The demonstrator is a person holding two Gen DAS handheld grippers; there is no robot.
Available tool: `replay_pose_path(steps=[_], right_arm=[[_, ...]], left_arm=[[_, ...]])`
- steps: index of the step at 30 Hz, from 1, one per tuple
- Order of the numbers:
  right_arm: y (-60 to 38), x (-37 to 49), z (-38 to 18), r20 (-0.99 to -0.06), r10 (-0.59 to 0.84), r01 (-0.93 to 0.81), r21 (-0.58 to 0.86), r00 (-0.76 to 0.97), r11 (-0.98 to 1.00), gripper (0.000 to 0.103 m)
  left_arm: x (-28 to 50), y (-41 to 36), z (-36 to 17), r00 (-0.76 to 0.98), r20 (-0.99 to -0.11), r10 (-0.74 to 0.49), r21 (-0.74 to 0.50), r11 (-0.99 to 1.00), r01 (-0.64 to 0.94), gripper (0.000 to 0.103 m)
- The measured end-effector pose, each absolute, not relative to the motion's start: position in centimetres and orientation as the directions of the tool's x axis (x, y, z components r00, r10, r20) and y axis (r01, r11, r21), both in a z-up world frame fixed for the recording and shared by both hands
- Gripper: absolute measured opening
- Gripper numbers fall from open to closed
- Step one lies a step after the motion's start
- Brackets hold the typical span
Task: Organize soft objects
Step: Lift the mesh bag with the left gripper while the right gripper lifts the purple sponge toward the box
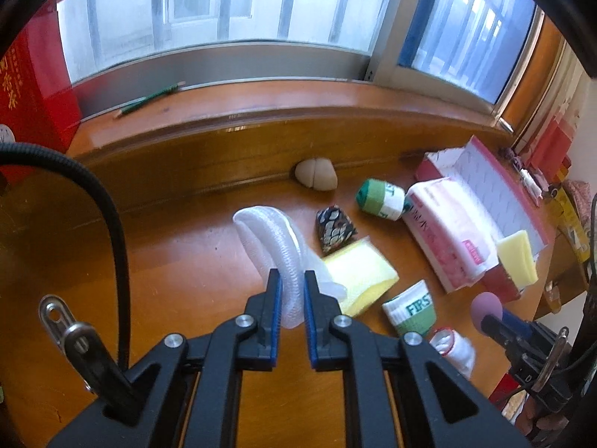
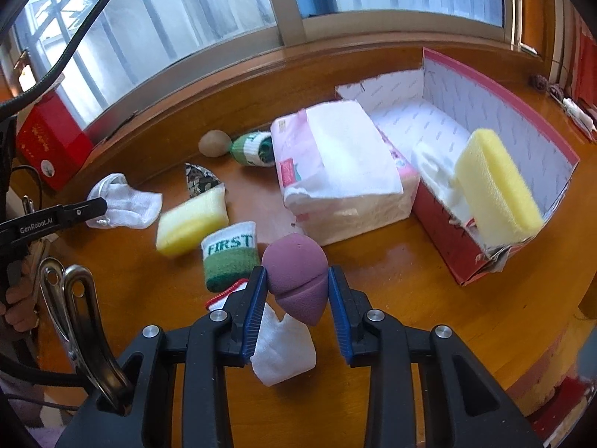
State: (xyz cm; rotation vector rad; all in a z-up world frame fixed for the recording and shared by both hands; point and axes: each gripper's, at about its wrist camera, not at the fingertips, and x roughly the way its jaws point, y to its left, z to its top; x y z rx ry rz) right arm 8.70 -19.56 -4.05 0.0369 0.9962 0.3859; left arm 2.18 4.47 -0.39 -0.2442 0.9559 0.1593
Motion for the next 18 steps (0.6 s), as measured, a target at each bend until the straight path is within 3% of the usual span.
replay_pose_path(steps=[18], right_arm=[[-20.8,8.1,-1.0,-0.763,0.351,-0.318,0.2,0.543,0.927,0.034]], left_arm=[[4.2,0.9,3.9,0.645,-0.764,0.017,-0.11,0.982,-0.156,0.011]])
